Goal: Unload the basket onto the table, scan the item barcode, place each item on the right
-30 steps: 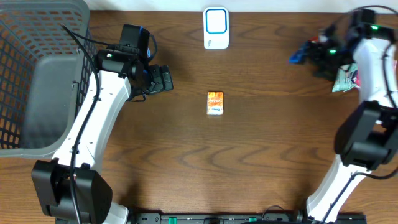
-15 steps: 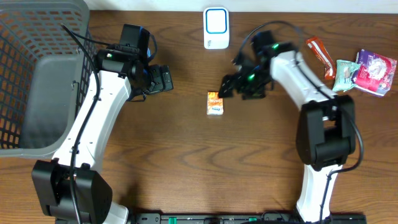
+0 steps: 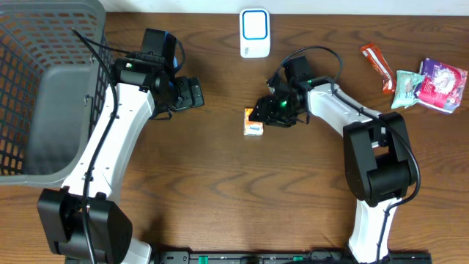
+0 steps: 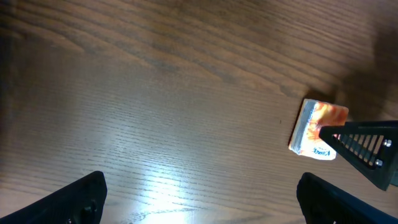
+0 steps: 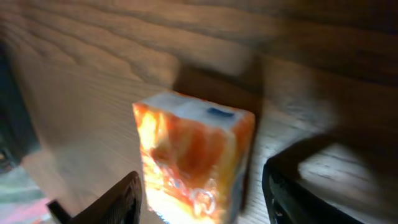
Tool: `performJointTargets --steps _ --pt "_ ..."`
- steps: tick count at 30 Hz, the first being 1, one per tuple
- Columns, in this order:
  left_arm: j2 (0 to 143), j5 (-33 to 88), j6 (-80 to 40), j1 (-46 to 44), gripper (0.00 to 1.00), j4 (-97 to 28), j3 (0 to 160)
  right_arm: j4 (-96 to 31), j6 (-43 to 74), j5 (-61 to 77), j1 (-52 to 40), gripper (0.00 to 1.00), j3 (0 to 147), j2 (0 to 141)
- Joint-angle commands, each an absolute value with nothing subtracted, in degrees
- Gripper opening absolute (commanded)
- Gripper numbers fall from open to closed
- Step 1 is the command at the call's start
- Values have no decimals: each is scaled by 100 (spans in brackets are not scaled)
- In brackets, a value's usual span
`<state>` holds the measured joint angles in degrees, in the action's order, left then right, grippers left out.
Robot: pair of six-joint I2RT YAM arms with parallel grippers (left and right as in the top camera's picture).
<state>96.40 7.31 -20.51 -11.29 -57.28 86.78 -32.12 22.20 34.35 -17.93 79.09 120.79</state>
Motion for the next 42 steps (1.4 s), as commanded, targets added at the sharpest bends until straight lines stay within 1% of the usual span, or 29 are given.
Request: performJointTargets --steps 1,2,3,4,5,7,10,14,17,24,29,31,33,35,37,42 --pt "9666 676 -1955 -1116 98 -5760 8641 -3009 2727 3247 -1959 57 7513 12186" --pt "9666 679 -1955 -1116 98 -5763 8641 -2945 2729 3247 -1988 47 7459 12186" --pt "9666 679 -1955 -1116 98 -5760 8641 -2919 2742 3247 -2008 31 7422 12186" --pt "9666 679 -1955 -1116 98 -5760 8641 -2923 2742 3251 -2018 19 7404 12186" --pt "9666 679 -1955 -1116 98 -5763 8641 -2945 2740 3332 -2032 2 7404 12186" --pt "9666 679 -1955 -1116 98 -5760 8641 -2952 2687 3647 -2032 1 7404 12186" --pt "9666 679 -1955 -1116 98 -5760 8641 -2934 2279 4648 -1935 1 7413 12184" --pt "9666 679 -1955 -1116 98 -5763 8641 -2797 1457 6831 -1525 1 7415 12182" --pt "9666 679 -1955 -1116 98 -5760 8641 -2733 1076 8084 -1096 1 7413 12182" --pt "9666 679 -1955 -1116 98 -5760 8641 -2451 622 8952 -311 1 7413 12182" --pt "9666 676 -1955 -1116 98 -5760 8641 -2349 552 8908 -132 1 7413 12182" --pt "9666 679 -1955 -1116 98 -5760 8641 -2340 854 8353 -161 1 7415 12173" --pt "9666 679 -1955 -1116 98 -5760 8641 -2366 1345 7356 -235 1 7415 12136" --pt "9666 676 -1955 -1116 98 -5760 8641 -2375 1459 6659 -351 1 7415 12042" --pt "9666 679 -1955 -1116 98 -5760 8641 -2364 1437 6272 -495 1 7450 11891" --pt "9666 679 -1955 -1116 98 -5760 8641 -2480 1295 6211 -585 1 7695 11760"
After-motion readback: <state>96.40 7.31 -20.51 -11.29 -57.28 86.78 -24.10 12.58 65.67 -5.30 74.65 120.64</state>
